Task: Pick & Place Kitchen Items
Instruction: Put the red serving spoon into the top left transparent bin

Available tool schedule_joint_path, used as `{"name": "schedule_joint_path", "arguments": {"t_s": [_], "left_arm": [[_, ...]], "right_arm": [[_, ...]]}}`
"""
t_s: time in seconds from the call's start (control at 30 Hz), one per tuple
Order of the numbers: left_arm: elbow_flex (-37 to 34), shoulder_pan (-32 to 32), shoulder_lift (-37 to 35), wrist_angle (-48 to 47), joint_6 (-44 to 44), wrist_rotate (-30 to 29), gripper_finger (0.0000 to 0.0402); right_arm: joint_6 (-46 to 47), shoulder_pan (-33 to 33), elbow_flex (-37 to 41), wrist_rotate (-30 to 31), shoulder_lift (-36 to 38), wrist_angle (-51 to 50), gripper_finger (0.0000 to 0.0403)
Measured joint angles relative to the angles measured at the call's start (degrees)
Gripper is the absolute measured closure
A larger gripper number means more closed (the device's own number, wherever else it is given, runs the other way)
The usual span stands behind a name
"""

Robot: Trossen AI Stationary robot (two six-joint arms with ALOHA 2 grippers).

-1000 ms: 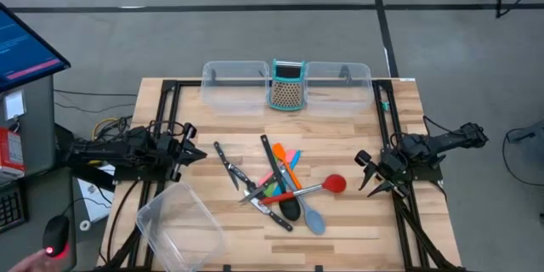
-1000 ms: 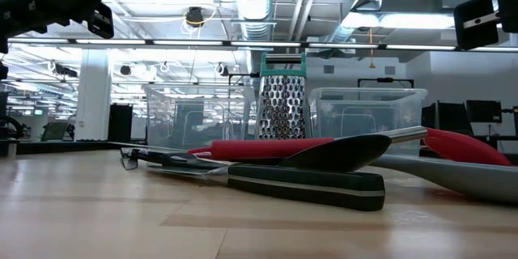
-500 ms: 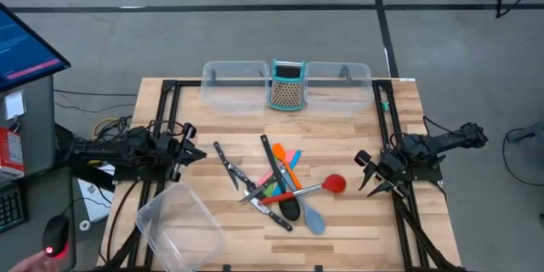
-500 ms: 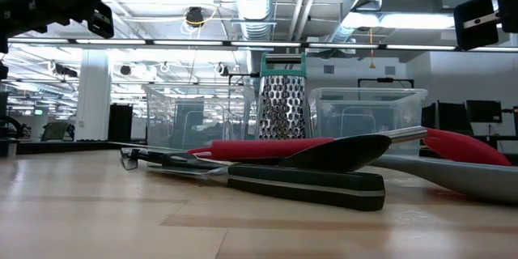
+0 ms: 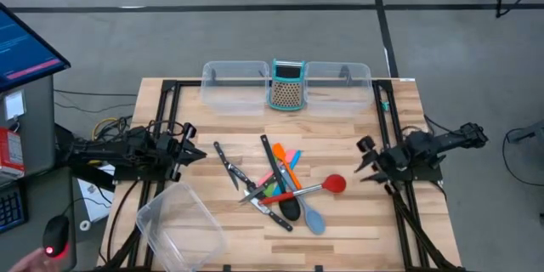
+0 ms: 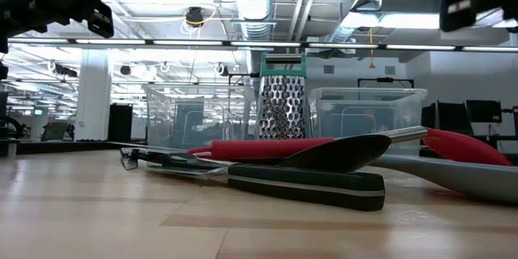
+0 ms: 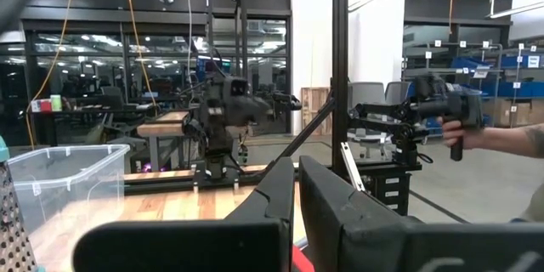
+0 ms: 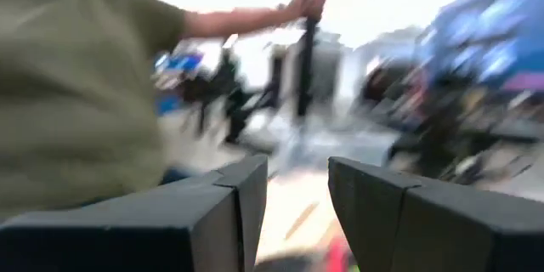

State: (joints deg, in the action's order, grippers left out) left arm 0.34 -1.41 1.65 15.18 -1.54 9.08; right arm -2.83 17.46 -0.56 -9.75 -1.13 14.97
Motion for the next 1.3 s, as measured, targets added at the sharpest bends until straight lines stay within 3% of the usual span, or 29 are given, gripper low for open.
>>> {"name": "schedule_joint_path", "arguments": {"t_s": [0.47, 0.63, 0.8, 0.87, 0.97, 1.13, 1.23, 1.3], "left_arm": [[0.0, 0.0, 0.0, 0.4, 0.0, 0.0, 0.0399], [0.0, 0.0, 0.0, 0.4, 0.0, 0.0, 0.0399], [0.0, 0.0, 0.0, 0.4, 0.0, 0.0, 0.0399], [0.0, 0.0, 0.0, 0.4, 0.0, 0.0, 0.0399], [0.0, 0.0, 0.0, 0.4, 0.0, 0.0, 0.0399], [0.0, 0.0, 0.0, 0.4, 0.0, 0.0, 0.0399], [0.0, 0.0, 0.0, 0.4, 0.0, 0.0, 0.0399], [0.0, 0.0, 0.0, 0.4, 0.0, 0.0, 0.0399]], "right_arm": [[-1.1, 0.0, 0.0, 2.3, 0.0, 34.0, 0.0278], [-7.1, 0.0, -0.1, 2.3, 0.0, 41.3, 0.0278], [-9.7, 0.0, -0.1, 3.3, 0.0, 42.1, 0.0278], [-9.3, 0.0, -0.1, 7.9, -0.3, 42.2, 0.0278], [-5.6, 0.0, -1.5, 20.5, -2.8, 39.3, 0.0278], [3.6, 0.0, -9.8, 44.2, -13.0, 20.5, 0.0278], [6.1, 0.0, -16.1, 50.0, -22.6, 12.3, 0.0278], [6.0, 0.0, -20.0, 50.3, -29.1, 8.4, 0.0278]]}}
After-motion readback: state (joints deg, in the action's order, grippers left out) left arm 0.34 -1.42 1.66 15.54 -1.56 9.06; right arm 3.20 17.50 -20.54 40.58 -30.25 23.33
